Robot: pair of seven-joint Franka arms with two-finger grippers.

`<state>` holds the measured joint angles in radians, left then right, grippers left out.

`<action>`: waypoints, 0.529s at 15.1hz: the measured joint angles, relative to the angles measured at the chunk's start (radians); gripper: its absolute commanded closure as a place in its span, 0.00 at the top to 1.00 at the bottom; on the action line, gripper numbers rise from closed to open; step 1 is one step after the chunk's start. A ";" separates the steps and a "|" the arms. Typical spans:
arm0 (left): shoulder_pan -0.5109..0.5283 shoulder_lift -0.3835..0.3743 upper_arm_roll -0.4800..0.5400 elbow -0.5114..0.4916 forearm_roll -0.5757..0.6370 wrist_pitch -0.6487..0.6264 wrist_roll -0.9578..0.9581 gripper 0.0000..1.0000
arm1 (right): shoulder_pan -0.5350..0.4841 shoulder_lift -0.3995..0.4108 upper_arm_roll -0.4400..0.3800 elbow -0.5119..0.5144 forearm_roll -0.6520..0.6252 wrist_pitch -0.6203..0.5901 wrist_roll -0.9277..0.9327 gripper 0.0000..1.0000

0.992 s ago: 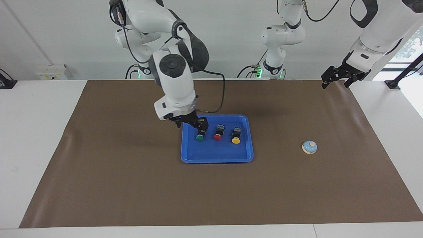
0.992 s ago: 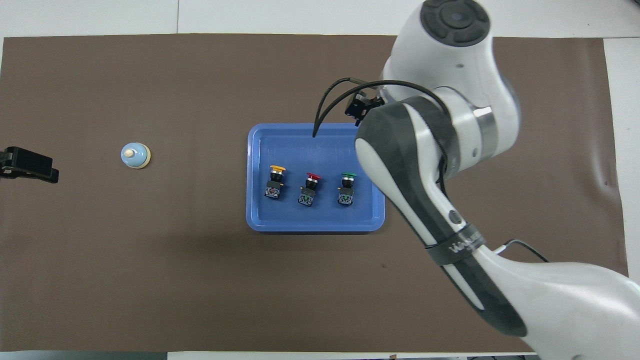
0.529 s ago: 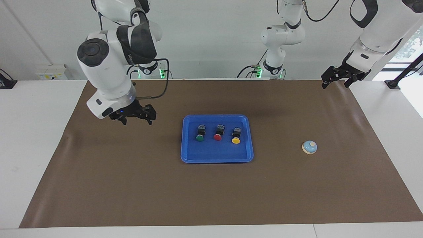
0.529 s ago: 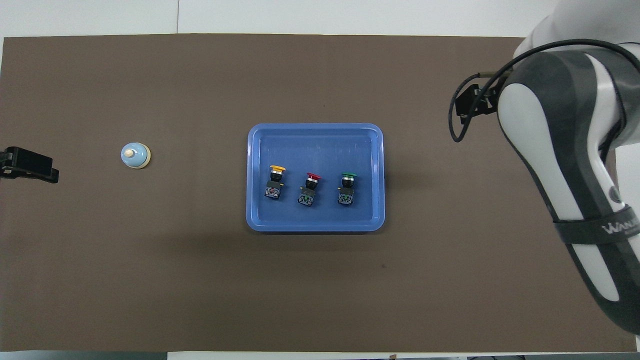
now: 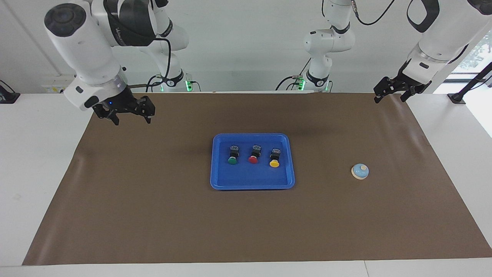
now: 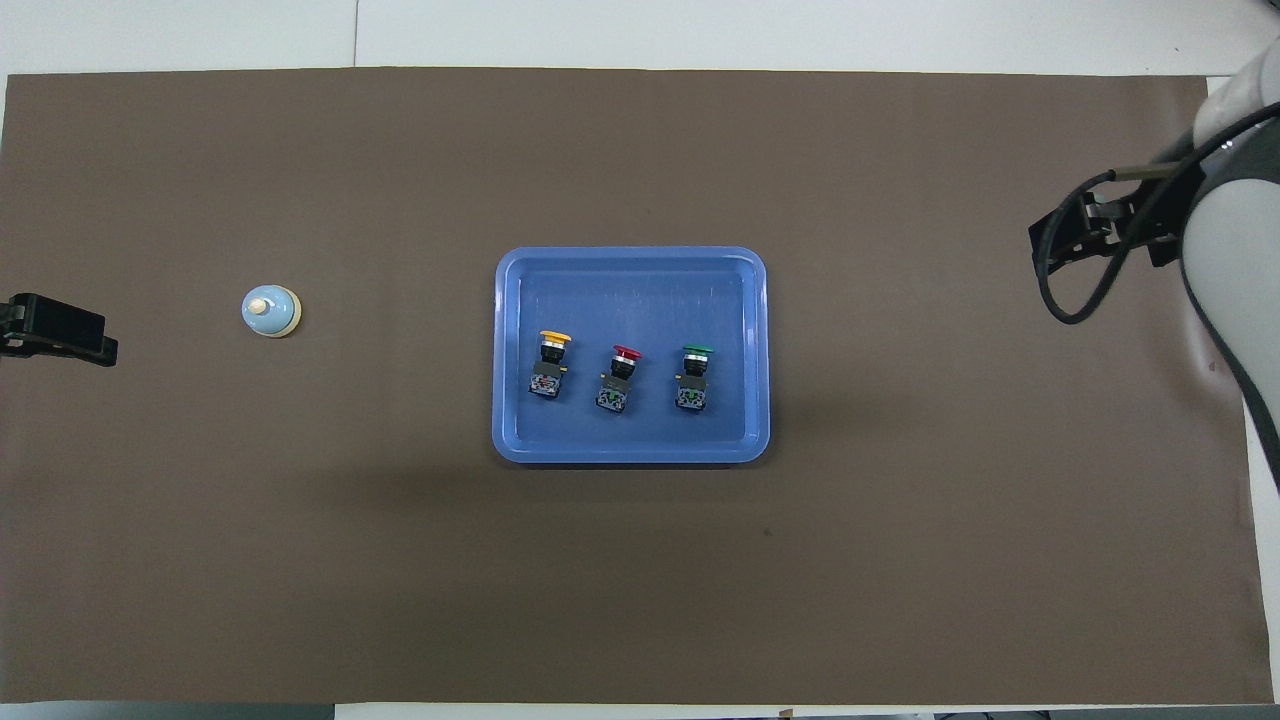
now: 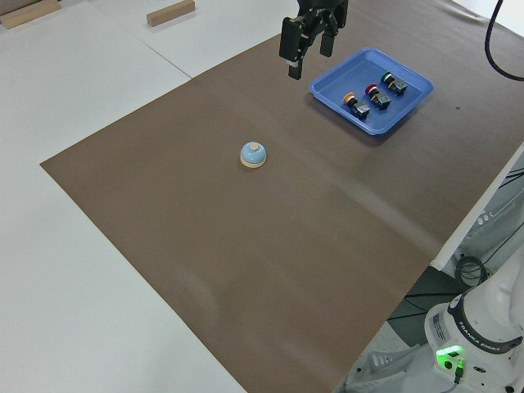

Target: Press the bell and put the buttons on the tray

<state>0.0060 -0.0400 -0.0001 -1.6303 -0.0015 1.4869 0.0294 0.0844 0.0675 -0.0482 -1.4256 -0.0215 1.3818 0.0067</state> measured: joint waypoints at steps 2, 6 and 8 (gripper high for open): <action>0.000 0.000 0.000 0.000 0.000 0.000 0.000 1.00 | -0.047 -0.045 0.031 -0.043 0.000 -0.017 0.000 1.00; 0.000 0.000 -0.002 0.000 0.000 0.002 0.000 0.96 | -0.104 -0.056 0.077 -0.072 0.001 -0.018 0.000 1.00; -0.001 0.000 -0.005 -0.001 0.000 0.031 0.001 0.07 | -0.104 -0.056 0.079 -0.074 0.001 -0.018 0.000 1.00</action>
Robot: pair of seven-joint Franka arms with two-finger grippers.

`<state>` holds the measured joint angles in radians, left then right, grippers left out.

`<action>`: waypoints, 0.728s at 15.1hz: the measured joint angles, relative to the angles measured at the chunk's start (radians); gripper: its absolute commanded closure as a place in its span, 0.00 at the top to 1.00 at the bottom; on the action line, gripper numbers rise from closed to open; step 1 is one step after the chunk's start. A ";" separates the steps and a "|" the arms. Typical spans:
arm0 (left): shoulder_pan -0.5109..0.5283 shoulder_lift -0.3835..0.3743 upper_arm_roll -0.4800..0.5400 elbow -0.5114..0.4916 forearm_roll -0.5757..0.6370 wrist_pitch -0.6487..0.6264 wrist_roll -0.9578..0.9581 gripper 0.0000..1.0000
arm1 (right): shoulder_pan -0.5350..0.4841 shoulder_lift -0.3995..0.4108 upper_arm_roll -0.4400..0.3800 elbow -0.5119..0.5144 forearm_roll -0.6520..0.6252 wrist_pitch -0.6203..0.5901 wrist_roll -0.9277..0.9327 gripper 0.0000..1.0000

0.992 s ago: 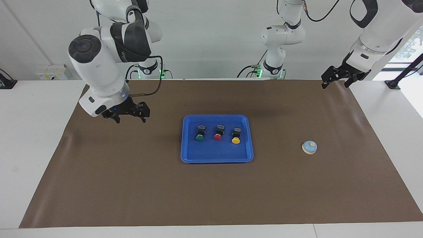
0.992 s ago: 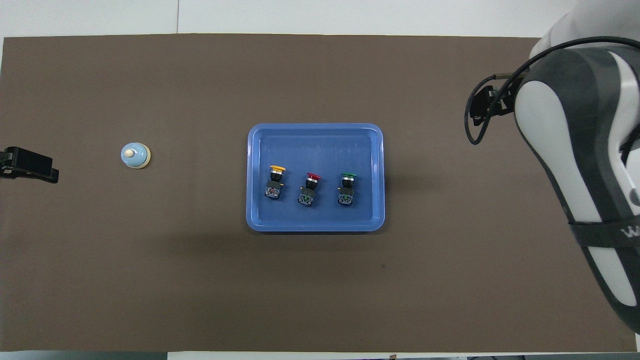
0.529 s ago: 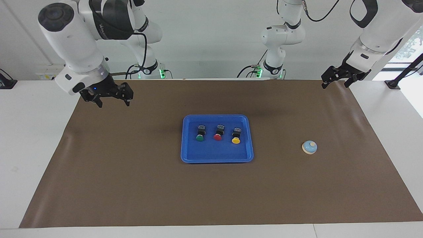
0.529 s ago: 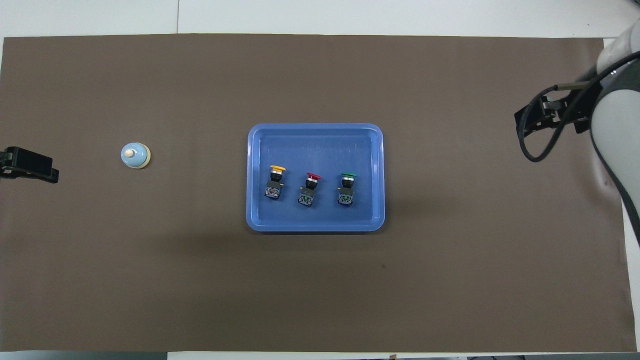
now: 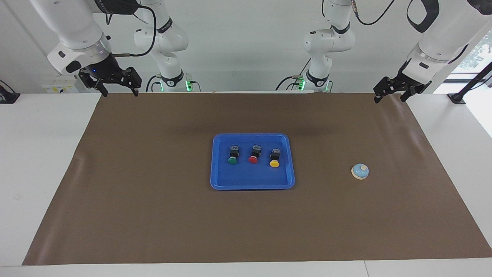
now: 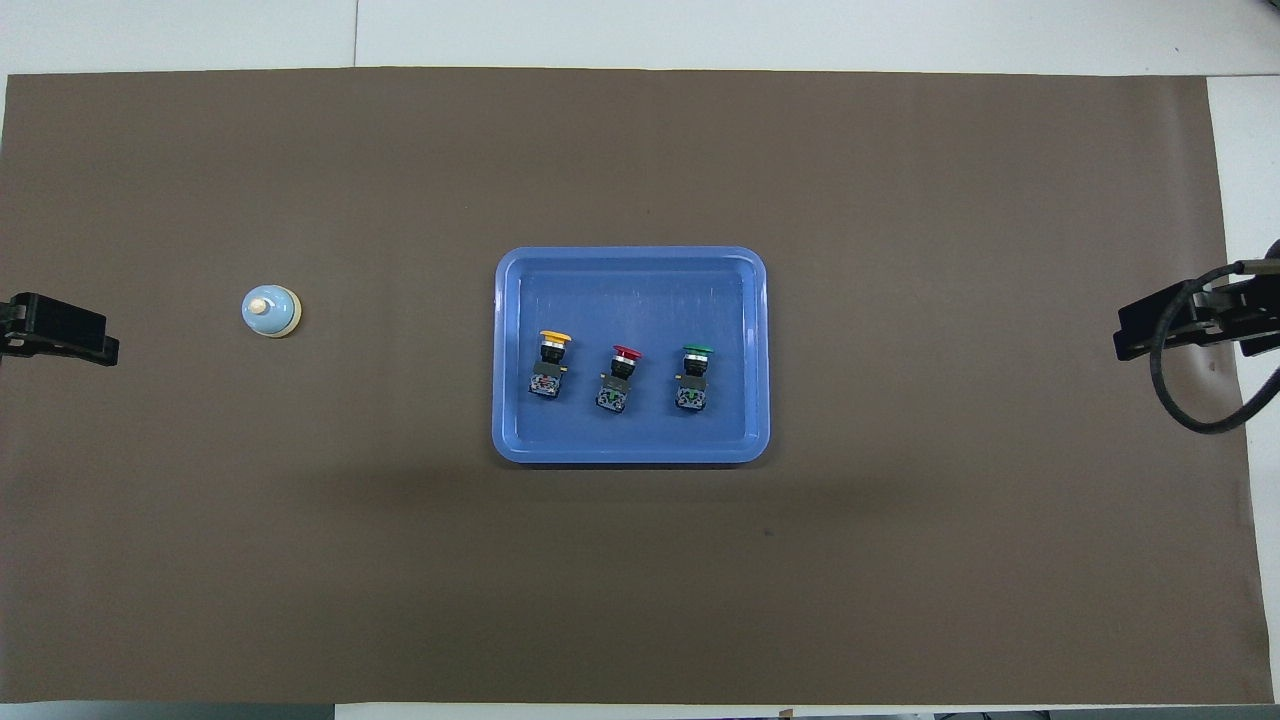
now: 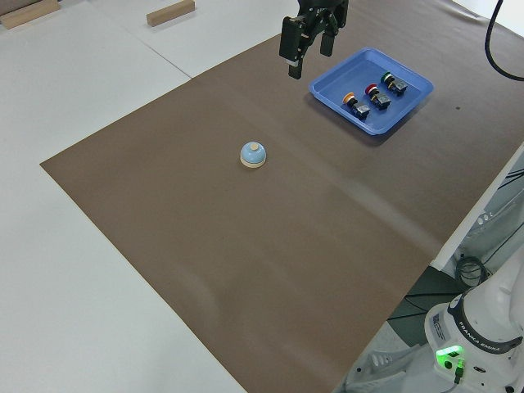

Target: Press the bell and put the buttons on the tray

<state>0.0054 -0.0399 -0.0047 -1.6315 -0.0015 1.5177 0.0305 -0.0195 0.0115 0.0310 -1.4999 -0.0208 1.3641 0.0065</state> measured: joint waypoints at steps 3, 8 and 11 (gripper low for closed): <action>0.000 0.003 -0.002 -0.028 0.000 0.106 0.000 0.00 | 0.000 -0.002 0.001 0.000 0.000 0.000 0.000 1.00; 0.000 0.089 -0.001 -0.086 0.000 0.280 0.000 0.00 | 0.000 -0.005 0.004 0.000 0.000 0.001 0.000 1.00; 0.000 0.209 0.000 -0.093 0.000 0.410 0.000 0.00 | 0.000 -0.005 0.004 0.000 0.000 0.001 0.000 1.00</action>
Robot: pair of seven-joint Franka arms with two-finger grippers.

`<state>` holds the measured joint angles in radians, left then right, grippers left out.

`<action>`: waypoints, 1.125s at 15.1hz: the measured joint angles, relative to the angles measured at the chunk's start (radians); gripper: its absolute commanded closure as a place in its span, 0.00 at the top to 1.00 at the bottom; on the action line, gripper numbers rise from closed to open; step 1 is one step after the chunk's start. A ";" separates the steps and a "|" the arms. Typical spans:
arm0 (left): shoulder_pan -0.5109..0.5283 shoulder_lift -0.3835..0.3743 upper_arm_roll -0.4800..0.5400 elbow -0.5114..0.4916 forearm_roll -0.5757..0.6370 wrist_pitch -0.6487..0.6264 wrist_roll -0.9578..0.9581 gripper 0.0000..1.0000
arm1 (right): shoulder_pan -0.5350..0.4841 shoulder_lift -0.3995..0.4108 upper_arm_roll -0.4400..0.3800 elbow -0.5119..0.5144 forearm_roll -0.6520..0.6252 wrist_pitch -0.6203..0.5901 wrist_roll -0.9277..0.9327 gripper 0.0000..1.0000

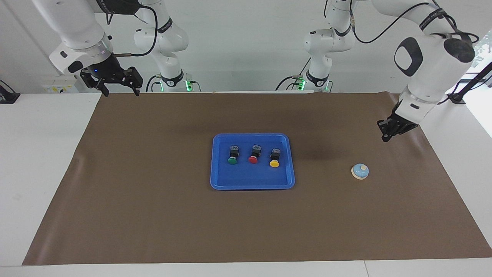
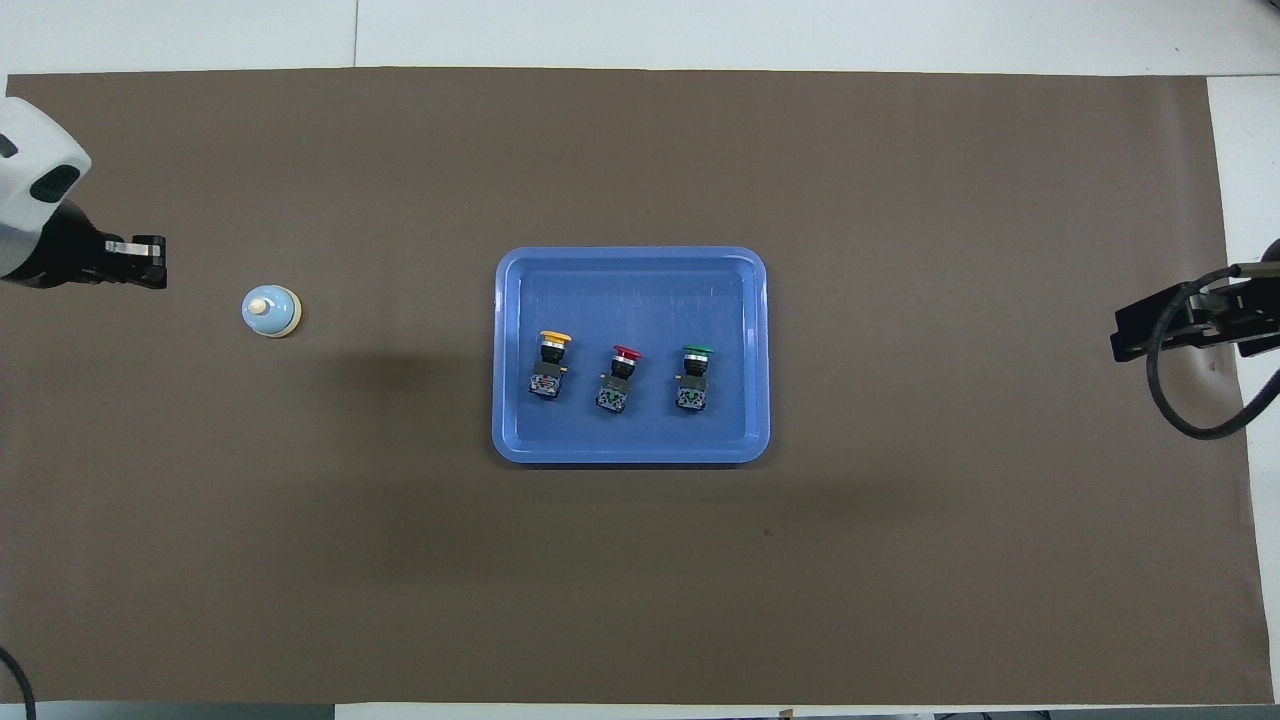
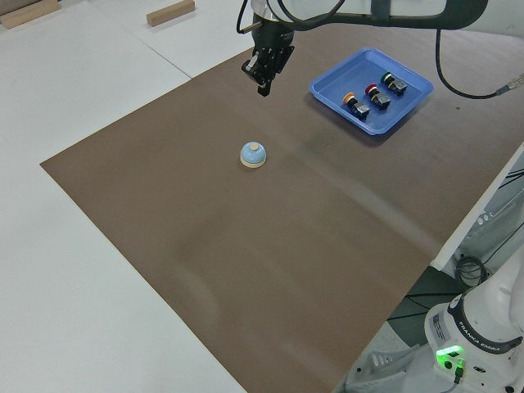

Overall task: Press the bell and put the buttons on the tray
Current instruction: 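Reach the left gripper to the bell and press its top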

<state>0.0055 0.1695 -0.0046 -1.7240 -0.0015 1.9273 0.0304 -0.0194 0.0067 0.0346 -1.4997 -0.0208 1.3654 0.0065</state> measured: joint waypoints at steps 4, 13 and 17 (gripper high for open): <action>0.001 0.110 0.002 -0.021 0.000 0.124 0.000 0.00 | 0.000 0.000 0.000 0.000 0.000 0.000 0.000 1.00; 0.001 0.130 0.002 -0.115 0.000 0.208 -0.001 0.00 | 0.000 0.000 0.000 0.000 0.000 0.000 0.000 1.00; 0.000 0.130 0.000 -0.147 0.000 0.239 -0.002 0.00 | 0.000 0.000 0.000 0.000 0.000 0.000 0.000 1.00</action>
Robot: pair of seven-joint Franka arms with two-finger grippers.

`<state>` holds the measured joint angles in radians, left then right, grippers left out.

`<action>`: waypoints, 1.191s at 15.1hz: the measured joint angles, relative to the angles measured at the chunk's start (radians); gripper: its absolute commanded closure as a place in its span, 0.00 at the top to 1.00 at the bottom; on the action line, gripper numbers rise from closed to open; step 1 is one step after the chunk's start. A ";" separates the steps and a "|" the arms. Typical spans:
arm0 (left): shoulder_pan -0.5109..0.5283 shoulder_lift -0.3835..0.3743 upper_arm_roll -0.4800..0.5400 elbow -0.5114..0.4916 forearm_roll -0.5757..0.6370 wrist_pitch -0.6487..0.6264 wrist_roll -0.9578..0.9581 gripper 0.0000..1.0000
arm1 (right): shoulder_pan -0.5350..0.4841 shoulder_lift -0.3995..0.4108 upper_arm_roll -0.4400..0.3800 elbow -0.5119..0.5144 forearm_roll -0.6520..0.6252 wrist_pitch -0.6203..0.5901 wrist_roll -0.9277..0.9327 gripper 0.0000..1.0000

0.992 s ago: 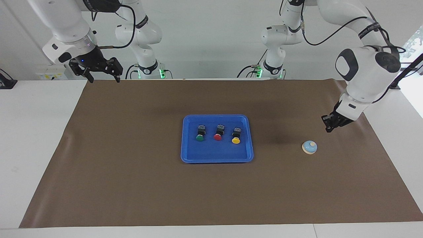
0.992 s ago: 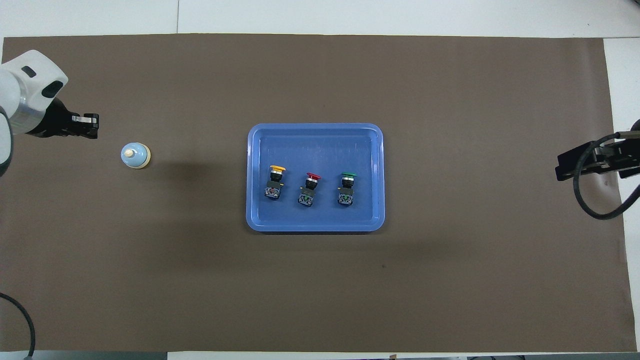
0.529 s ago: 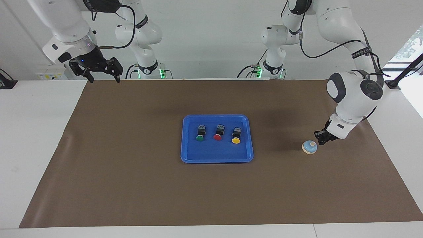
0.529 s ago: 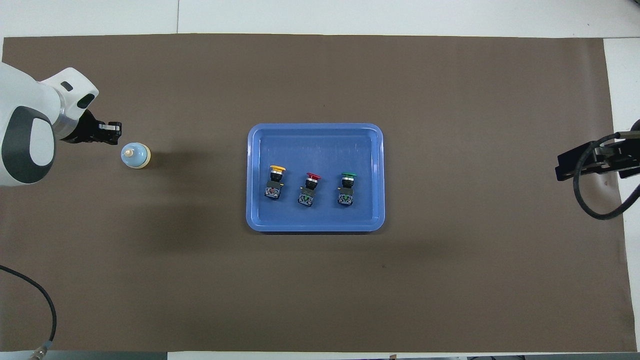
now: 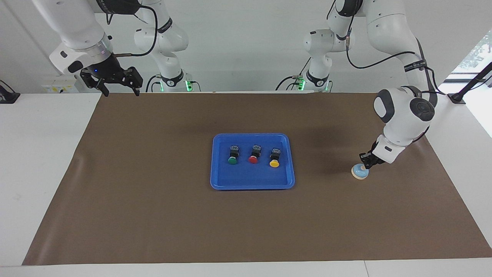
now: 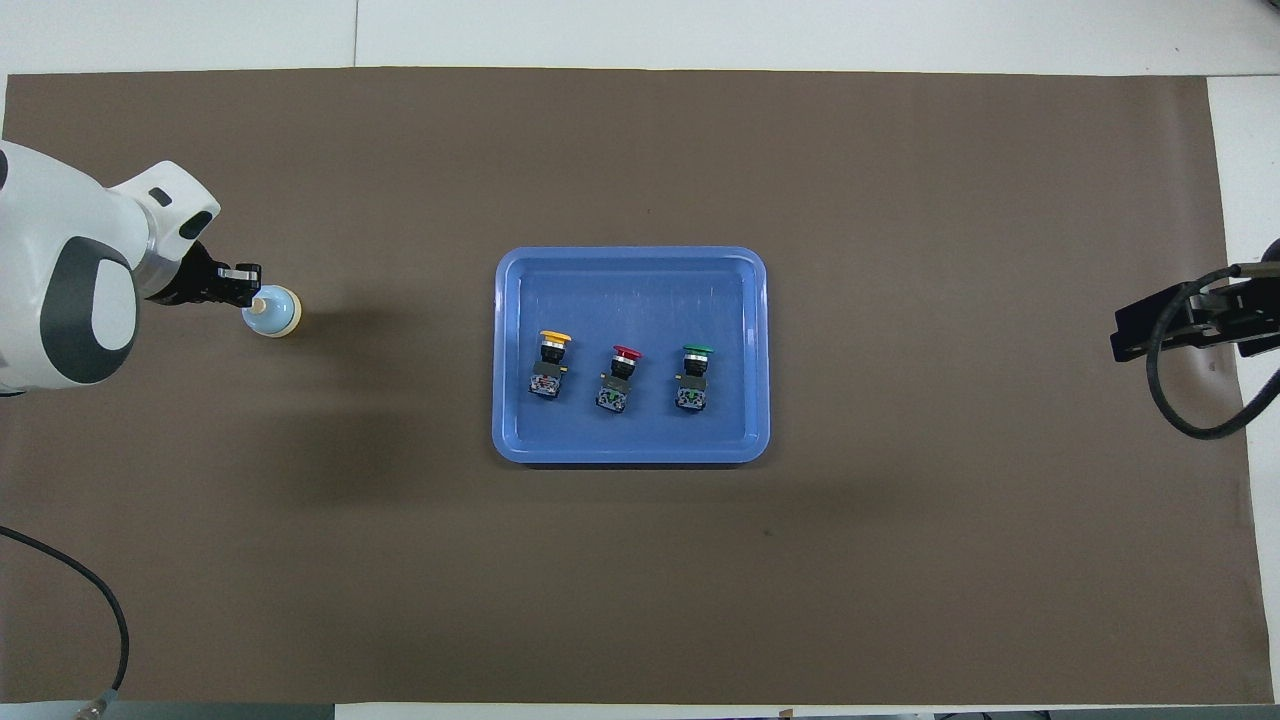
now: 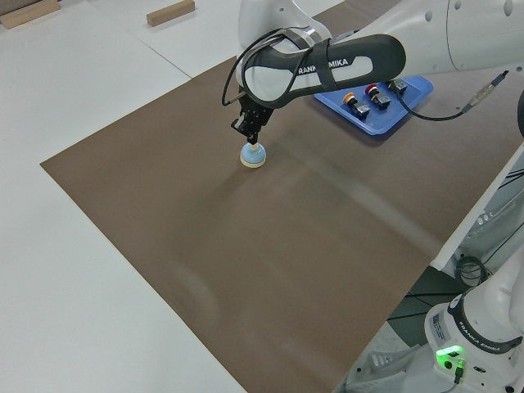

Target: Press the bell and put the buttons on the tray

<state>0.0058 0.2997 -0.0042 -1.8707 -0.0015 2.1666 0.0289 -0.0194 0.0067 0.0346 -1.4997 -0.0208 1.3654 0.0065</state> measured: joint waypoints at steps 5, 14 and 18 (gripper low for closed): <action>0.000 -0.011 0.000 -0.064 0.000 0.080 0.000 0.00 | 0.000 0.000 0.000 0.000 0.000 0.000 0.000 1.00; 0.003 -0.139 0.011 0.158 0.000 -0.313 0.000 1.00 | 0.000 0.000 0.000 0.000 0.000 0.000 0.000 1.00; 0.003 -0.311 0.011 0.174 0.000 -0.466 -0.005 1.00 | 0.000 0.000 0.000 0.000 0.000 0.000 0.000 1.00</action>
<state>0.0085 -0.0112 0.0072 -1.6972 -0.0016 1.7002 0.0237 -0.0194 0.0066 0.0346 -1.4997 -0.0208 1.3654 0.0065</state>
